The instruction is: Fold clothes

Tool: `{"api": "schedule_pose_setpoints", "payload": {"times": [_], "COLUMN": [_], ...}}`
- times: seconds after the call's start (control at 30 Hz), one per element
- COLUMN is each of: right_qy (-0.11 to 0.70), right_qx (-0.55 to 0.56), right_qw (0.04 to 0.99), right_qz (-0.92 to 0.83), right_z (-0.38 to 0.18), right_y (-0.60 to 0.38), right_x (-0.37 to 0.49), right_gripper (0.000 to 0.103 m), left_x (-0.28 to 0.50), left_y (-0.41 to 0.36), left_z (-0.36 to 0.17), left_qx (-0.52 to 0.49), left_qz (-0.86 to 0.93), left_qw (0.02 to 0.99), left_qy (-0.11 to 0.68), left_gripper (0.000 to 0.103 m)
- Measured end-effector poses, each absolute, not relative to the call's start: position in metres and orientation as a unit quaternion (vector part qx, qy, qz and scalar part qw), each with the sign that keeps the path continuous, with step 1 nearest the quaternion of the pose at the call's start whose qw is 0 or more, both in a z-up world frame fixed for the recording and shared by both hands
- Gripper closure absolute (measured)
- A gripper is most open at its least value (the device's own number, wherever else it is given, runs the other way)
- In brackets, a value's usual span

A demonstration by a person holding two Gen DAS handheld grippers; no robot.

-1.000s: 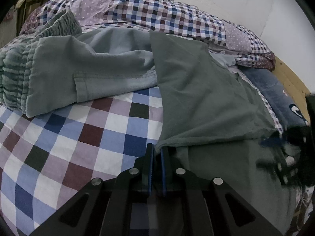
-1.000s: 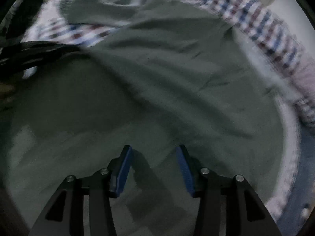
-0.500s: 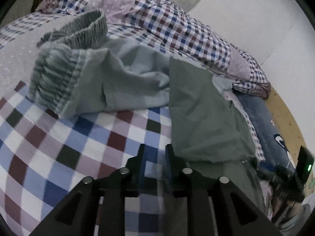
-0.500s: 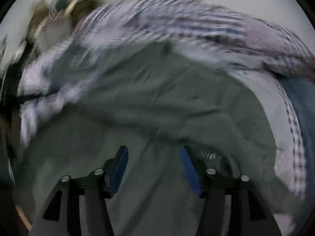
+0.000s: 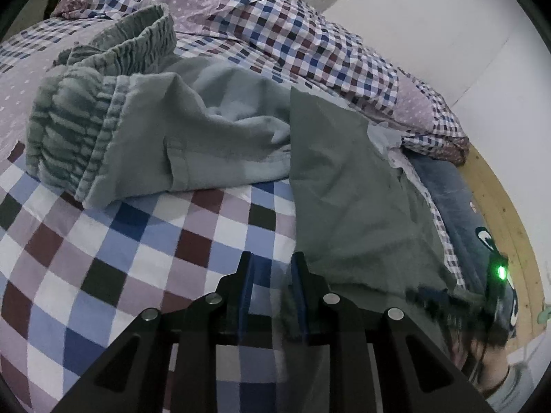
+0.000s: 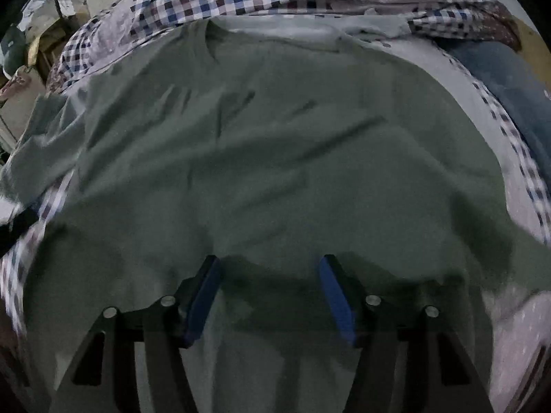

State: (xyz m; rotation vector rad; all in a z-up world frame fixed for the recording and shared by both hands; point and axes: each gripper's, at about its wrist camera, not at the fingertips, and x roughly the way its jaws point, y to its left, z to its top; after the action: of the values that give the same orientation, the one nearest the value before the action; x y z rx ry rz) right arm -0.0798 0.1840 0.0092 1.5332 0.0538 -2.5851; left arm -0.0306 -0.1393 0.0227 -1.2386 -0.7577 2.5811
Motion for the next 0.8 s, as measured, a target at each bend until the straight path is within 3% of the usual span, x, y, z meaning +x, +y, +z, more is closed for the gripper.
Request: {"api": "schedule_pose_setpoints", "payload": {"times": [0.33, 0.43, 0.77, 0.8], "right_qy": [-0.081, -0.115, -0.092, -0.091], "right_qx": [0.401, 0.393, 0.34, 0.336], "right_qw": [0.105, 0.106, 0.104, 0.083], "right_qz": [-0.906, -0.906, -0.93, -0.934], "right_z": [0.028, 0.024, 0.051, 0.053], "right_y": [0.206, 0.208, 0.233, 0.247], "right_x": [-0.03, -0.036, -0.033, -0.032], "right_gripper": [0.039, 0.039, 0.039, 0.039], "left_x": [-0.066, -0.091, -0.201, -0.208], "left_y": [-0.151, -0.142, -0.124, -0.122], "left_z": [0.039, 0.047, 0.05, 0.049], "left_qx": [-0.376, -0.375, -0.419, -0.422], "left_qz": [0.875, 0.886, 0.88, 0.879], "left_qw": [0.14, 0.139, 0.105, 0.102], "left_qy": [-0.27, -0.235, -0.198, -0.197], "left_gripper": [0.048, 0.047, 0.048, 0.053]}}
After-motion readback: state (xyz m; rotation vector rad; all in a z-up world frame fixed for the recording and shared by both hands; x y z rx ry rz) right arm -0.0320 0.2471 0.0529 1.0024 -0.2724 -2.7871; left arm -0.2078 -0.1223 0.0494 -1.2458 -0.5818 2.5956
